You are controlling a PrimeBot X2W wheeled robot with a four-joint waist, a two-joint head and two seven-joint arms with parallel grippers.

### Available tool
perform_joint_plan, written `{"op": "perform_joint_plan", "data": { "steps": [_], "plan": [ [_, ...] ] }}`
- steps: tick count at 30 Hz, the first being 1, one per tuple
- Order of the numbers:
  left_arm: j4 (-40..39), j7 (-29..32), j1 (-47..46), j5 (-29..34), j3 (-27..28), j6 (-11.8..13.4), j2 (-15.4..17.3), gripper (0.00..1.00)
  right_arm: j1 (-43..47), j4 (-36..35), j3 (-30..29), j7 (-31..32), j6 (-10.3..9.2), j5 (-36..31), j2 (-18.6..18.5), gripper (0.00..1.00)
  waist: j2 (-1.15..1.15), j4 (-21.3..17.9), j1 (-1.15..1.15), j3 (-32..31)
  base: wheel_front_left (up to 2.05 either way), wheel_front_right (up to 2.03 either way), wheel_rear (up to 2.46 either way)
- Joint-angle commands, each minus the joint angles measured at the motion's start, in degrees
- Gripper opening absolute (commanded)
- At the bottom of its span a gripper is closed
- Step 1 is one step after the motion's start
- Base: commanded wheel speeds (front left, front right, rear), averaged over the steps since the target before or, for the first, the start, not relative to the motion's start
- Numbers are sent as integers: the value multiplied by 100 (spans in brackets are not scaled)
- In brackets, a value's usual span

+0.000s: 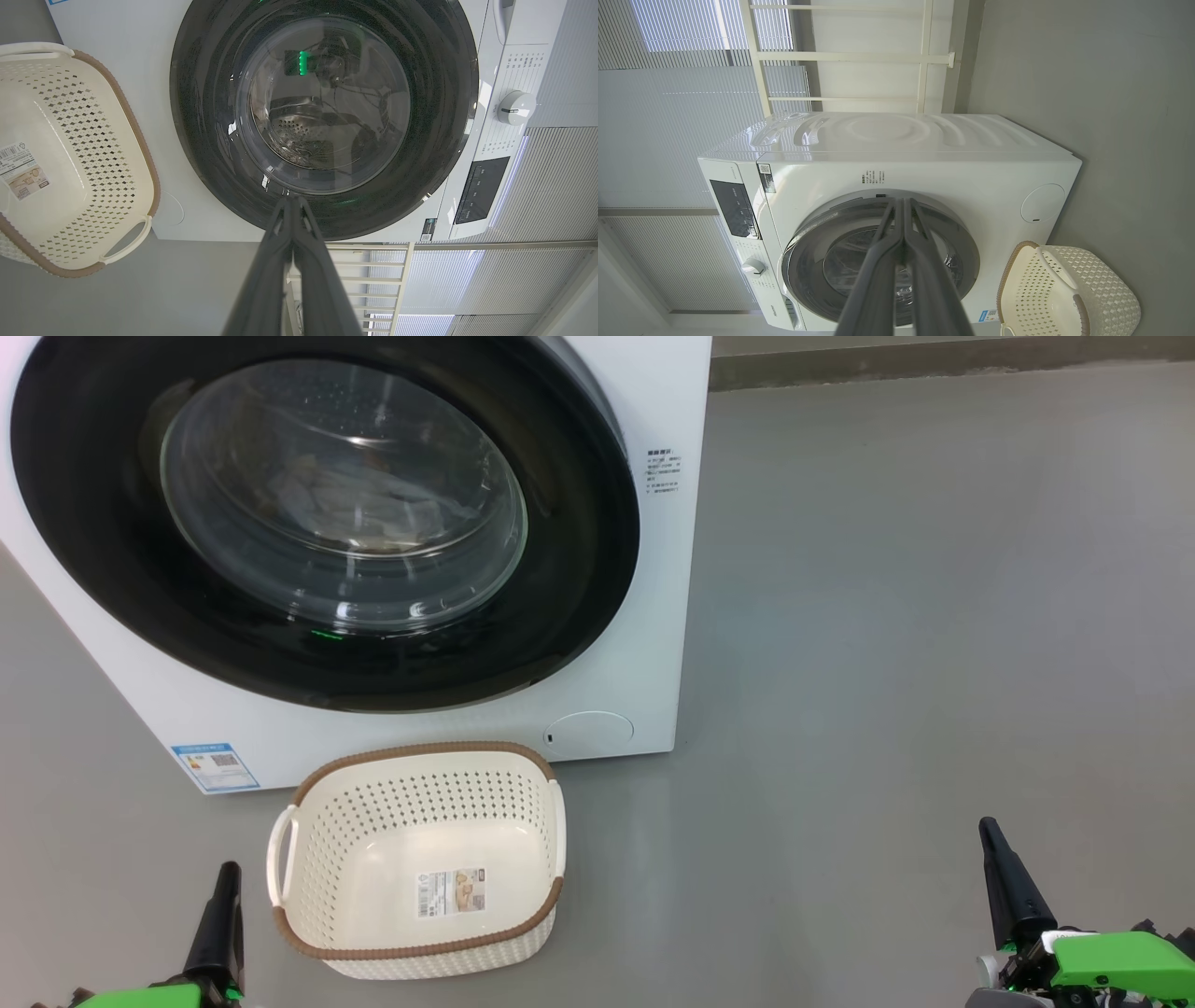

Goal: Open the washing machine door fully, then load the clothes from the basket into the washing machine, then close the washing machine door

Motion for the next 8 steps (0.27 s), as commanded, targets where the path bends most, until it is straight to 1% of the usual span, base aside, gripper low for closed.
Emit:
{"op": "perform_joint_plan", "data": {
  "steps": [1,8],
  "plan": [
    [-111,33,-231,56,198,-65,84,0,-236,-139,130,43,-6,-19,-24,0,0,0,0,0,0,0,0],
    [-111,34,-231,58,200,-65,82,0,-236,-139,128,44,-6,-21,-23,0,0,0,0,0,0,0,0]
  ]
}}
